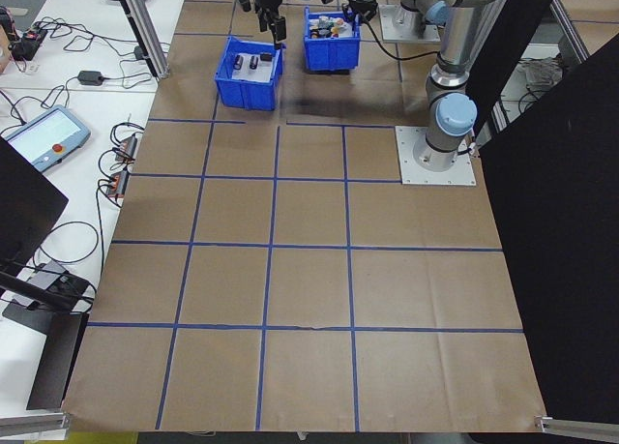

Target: Place battery box in front

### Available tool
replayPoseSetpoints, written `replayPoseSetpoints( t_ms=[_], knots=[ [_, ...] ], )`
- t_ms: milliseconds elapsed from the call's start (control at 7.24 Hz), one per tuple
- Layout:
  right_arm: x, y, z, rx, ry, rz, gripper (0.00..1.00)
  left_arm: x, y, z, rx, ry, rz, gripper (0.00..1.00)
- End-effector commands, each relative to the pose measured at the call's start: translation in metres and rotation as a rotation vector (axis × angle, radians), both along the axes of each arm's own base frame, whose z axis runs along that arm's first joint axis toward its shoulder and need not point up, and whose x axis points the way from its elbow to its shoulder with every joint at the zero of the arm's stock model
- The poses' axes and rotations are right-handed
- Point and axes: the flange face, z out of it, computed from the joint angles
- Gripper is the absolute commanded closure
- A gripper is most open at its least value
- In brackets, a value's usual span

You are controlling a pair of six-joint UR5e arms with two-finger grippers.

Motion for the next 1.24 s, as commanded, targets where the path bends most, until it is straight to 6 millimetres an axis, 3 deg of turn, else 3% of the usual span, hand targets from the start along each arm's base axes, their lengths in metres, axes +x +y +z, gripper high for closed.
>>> replayPoseSetpoints(
  t_ms=[0,276,691,829,1106],
  knots=[
    [0.037,0.001,-0.004,-0.030,0.034,0.025,1.00,0.004,0.013,0.001,0.013,-0.014,-0.353,0.00],
    [0.050,-0.010,-0.014,-0.040,0.064,0.034,1.00,0.004,0.040,0.006,0.011,-0.013,-0.410,0.00],
    [0.052,-0.009,-0.017,-0.030,0.056,0.018,1.00,0.006,0.100,-0.020,0.008,-0.015,-0.573,0.00],
    [0.054,-0.006,-0.018,-0.029,0.056,0.007,1.00,0.012,0.095,-0.028,-0.043,-0.032,-0.566,0.00],
    [0.061,-0.001,-0.023,-0.021,0.060,0.017,1.00,0.012,0.112,-0.020,-0.037,-0.033,-0.586,0.00]
  ],
)
